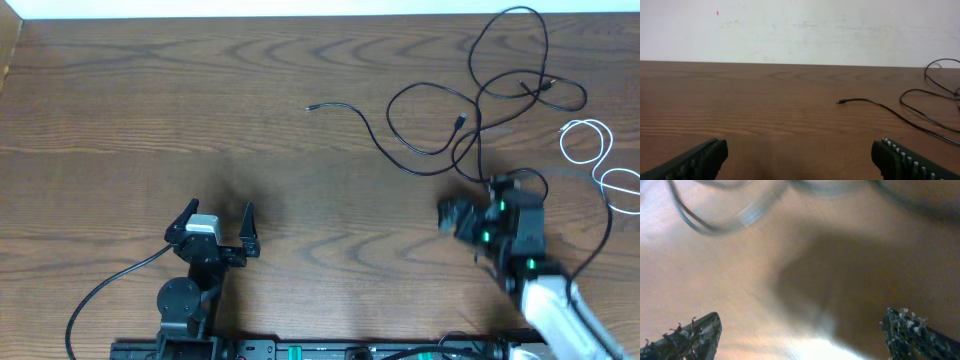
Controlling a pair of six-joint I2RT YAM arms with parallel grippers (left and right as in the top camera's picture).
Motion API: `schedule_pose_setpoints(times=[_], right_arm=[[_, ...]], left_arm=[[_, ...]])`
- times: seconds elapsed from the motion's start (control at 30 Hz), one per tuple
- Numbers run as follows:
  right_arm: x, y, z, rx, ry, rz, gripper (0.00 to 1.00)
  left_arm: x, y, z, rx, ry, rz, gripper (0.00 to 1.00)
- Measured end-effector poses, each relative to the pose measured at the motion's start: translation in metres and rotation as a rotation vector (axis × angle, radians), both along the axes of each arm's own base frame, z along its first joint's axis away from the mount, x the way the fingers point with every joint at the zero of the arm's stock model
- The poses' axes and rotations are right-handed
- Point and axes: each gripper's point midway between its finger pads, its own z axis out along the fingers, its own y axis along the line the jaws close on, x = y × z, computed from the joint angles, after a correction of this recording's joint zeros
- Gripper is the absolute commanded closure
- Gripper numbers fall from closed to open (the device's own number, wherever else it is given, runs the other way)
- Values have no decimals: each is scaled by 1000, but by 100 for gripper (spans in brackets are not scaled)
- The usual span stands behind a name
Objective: Untangle cables
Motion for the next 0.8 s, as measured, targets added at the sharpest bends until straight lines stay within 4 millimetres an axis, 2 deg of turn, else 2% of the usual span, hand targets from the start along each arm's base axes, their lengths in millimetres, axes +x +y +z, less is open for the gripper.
schedule_pose_setpoints(times=[0.2,0.53,0.67,0.8], right_arm=[[-16,-16,-2,-8,-73,-125,1],[-33,-23,3,5,-106,-182,1],[-26,-23,26,16,-223,-179,1],[-12,-26,73,-37,-453,-144,1]], left_arm=[[0,1,0,0,1,4,2],[0,1,0,1,1,6,2],[0,1,0,1,1,7,2],[0,1,0,1,1,7,2]])
